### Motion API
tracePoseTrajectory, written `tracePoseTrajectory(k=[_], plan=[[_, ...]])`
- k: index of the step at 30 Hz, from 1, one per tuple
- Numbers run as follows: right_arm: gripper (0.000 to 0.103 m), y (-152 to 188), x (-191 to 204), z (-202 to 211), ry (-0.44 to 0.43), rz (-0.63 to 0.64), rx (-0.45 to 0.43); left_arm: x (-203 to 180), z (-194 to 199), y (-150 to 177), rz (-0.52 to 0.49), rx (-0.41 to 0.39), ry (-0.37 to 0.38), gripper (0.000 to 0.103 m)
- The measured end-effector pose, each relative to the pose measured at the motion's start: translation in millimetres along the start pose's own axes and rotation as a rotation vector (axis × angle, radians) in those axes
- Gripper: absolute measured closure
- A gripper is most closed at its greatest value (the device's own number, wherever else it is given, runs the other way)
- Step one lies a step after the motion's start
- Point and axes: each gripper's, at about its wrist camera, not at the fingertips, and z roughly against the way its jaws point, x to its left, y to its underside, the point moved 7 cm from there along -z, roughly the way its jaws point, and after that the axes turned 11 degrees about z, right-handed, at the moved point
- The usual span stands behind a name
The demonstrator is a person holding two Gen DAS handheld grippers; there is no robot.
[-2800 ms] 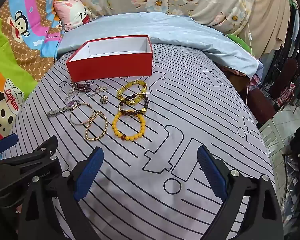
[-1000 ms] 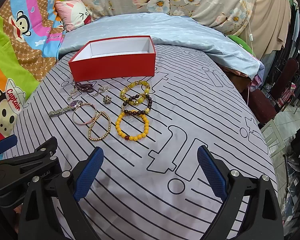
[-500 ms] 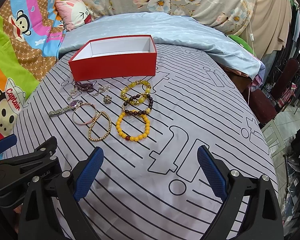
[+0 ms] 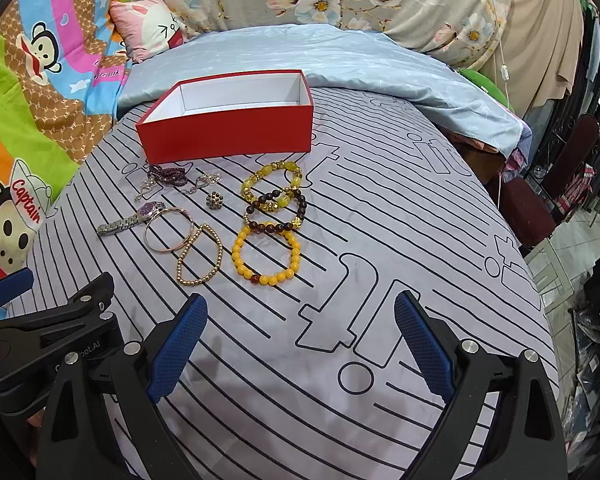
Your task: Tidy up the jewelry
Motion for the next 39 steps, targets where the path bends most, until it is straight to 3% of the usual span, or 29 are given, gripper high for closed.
tracePoseTrajectory(k=[20, 39], plan=[[0.010, 1, 1, -6, -0.012, -0.007, 0.006, -2, -3, 1, 0.000, 0.005, -0.002, 0.010], [0.010, -1, -9, -34, -0.043, -0.028, 0.050, 4, -35, -10, 0.040, 0.058, 0.009, 0.009]])
